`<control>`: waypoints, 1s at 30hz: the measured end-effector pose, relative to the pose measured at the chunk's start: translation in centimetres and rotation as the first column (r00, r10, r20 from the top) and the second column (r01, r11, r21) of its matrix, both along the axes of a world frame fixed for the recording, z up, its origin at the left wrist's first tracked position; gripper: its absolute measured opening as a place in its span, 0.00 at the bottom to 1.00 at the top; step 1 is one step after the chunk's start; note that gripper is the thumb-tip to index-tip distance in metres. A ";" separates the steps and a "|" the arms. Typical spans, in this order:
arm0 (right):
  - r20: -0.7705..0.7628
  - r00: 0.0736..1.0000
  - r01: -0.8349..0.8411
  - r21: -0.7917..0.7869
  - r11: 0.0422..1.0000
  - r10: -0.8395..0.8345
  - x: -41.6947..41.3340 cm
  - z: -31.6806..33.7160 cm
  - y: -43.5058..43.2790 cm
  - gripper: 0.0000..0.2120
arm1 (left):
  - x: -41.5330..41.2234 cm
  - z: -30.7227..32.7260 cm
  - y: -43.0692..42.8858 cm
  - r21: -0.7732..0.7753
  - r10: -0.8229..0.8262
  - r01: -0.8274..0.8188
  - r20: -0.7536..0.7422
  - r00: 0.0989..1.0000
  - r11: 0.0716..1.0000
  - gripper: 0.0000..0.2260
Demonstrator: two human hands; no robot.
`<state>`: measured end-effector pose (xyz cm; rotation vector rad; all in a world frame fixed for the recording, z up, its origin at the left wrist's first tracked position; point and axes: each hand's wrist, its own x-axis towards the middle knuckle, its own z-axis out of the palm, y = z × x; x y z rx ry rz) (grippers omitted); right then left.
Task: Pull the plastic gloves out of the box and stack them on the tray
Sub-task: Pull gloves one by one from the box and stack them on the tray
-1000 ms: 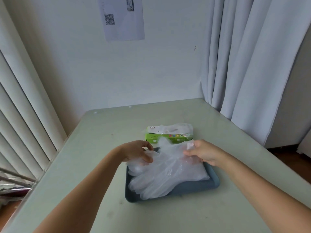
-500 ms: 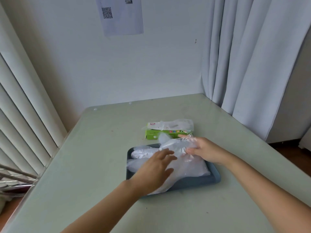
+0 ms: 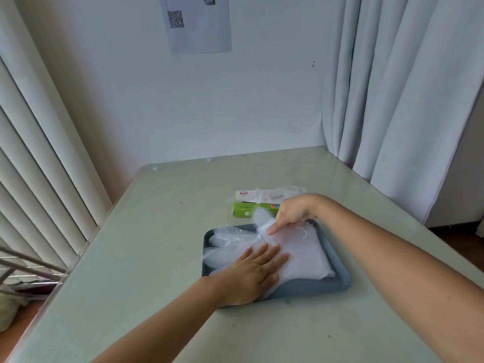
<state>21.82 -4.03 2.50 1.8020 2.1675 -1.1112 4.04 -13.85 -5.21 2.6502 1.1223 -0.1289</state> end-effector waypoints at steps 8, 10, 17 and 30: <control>-0.352 0.928 -0.036 0.237 0.971 0.120 -1.0 -2.6 1.4 0.14 | 0.0 0.2 -0.2 -0.034 0.022 -0.023 -0.026 0.999 0.999 0.23; -0.476 0.879 0.080 0.232 0.969 0.042 -0.8 -3.4 1.5 0.13 | 0.0 0.3 -0.2 -0.045 0.040 -0.042 -0.050 0.998 0.998 0.23; -0.364 0.931 0.299 0.752 0.587 -0.009 -1.7 -4.2 -1.8 0.05 | 0.0 0.0 0.7 -0.025 0.221 -0.225 -0.120 0.968 0.974 0.38; 0.237 0.969 -0.169 0.415 0.894 0.073 2.3 -7.6 -9.8 0.56 | 0.4 -0.8 -0.2 0.035 0.464 -0.463 -0.040 0.885 0.886 0.32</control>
